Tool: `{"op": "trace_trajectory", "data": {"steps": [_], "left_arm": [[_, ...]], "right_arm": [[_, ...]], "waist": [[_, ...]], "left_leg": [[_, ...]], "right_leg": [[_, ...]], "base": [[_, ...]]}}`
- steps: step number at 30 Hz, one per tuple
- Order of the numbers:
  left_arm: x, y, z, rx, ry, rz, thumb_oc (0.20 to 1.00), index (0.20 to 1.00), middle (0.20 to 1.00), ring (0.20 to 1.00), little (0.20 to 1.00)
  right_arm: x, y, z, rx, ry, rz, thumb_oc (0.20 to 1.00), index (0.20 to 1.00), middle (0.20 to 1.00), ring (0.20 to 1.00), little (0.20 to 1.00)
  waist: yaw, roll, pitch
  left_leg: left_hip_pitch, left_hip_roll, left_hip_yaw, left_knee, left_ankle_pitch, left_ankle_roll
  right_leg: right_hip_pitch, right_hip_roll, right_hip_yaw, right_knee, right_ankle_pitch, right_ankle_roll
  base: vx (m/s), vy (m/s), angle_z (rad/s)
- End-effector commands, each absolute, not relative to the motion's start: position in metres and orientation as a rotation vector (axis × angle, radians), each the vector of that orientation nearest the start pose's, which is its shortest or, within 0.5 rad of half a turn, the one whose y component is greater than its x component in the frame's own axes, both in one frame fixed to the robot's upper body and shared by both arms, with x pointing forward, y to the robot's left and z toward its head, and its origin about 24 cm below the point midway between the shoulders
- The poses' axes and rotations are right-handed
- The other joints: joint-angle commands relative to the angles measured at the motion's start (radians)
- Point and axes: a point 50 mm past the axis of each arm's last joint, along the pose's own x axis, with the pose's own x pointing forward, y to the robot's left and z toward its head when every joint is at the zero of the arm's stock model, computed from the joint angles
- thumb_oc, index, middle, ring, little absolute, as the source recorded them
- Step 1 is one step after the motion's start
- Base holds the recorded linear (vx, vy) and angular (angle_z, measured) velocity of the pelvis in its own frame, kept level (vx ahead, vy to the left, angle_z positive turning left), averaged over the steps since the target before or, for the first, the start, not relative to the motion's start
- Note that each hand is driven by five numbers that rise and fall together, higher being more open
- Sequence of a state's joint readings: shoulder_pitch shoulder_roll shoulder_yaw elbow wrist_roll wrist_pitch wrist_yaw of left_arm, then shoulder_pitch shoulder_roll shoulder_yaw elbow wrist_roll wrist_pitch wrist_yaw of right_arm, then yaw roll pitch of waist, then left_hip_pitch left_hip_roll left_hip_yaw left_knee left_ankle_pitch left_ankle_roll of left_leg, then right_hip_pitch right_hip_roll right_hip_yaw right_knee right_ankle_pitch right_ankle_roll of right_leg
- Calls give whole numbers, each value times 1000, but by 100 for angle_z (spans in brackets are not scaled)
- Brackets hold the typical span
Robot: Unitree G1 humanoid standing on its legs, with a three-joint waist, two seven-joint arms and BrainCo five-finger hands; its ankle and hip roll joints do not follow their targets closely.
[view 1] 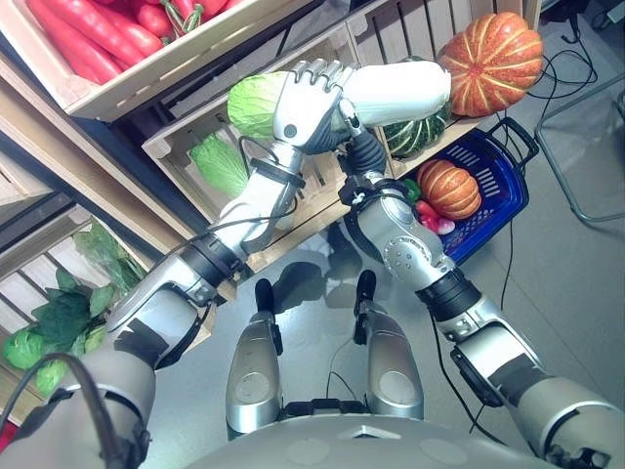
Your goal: Pick up fruits and vegetables into the basket
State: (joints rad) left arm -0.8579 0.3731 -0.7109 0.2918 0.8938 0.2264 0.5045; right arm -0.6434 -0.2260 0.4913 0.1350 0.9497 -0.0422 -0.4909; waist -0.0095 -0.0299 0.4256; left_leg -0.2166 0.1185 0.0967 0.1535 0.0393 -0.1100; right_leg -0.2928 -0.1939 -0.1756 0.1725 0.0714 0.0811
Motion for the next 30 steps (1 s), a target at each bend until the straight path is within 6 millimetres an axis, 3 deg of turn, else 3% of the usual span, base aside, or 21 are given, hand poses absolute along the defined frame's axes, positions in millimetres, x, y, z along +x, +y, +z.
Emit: {"op": "trace_trajectory", "data": {"steps": [1,13,14,15,16,23,30], "left_arm": [[322,20,150,1343,-900,-71,200,200,200,200,200],[332,51,131,1215,-687,-17,200,200,200,200,200],[333,54,130,1216,-677,-9,228,228,228,228,228],[333,56,129,1222,-666,-2,570,570,570,570,570],[335,60,127,1225,-632,-5,1000,1000,1000,1000,1000],[338,79,117,1229,-535,40,1000,1000,1000,1000,1000],[340,107,86,1208,-388,120,1000,1000,1000,1000,1000]], "right_arm": [[303,-29,252,705,-444,409,200,200,200,200,200],[302,-42,257,599,-548,405,200,200,200,200,200],[302,-43,258,581,-558,400,200,200,200,200,200],[302,-45,258,566,-564,398,200,200,200,200,200],[301,-46,258,543,-574,394,200,200,200,200,200],[303,-56,259,436,-602,372,200,200,200,200,200],[302,-64,260,382,-639,364,200,200,200,200,200]], "waist": [[-17,-7,-12],[-14,3,-9],[-14,5,-9],[-15,6,-9],[-15,8,-10],[-15,12,-9],[-20,14,-3]], "left_leg": [[-10,-2,17,27,-16,29],[-13,-5,16,33,-16,31],[-13,-5,16,34,-16,31],[-13,-5,16,34,-17,31],[-12,-6,15,33,-16,31],[-12,-8,13,34,-15,32],[-14,-6,18,35,-10,30]], "right_leg": [[65,-41,34,-30,2,32],[61,-41,28,-22,-1,29],[61,-41,27,-21,-2,29],[60,-41,27,-20,-2,29],[60,-40,27,-19,-3,29],[60,-38,26,-18,-5,27],[56,-35,30,-16,-4,25]], "base": [[0,0,0],[0,0,0],[0,0,0],[0,18,-3],[0,17,-4],[0,3,-1],[-7,2,-2]]}}
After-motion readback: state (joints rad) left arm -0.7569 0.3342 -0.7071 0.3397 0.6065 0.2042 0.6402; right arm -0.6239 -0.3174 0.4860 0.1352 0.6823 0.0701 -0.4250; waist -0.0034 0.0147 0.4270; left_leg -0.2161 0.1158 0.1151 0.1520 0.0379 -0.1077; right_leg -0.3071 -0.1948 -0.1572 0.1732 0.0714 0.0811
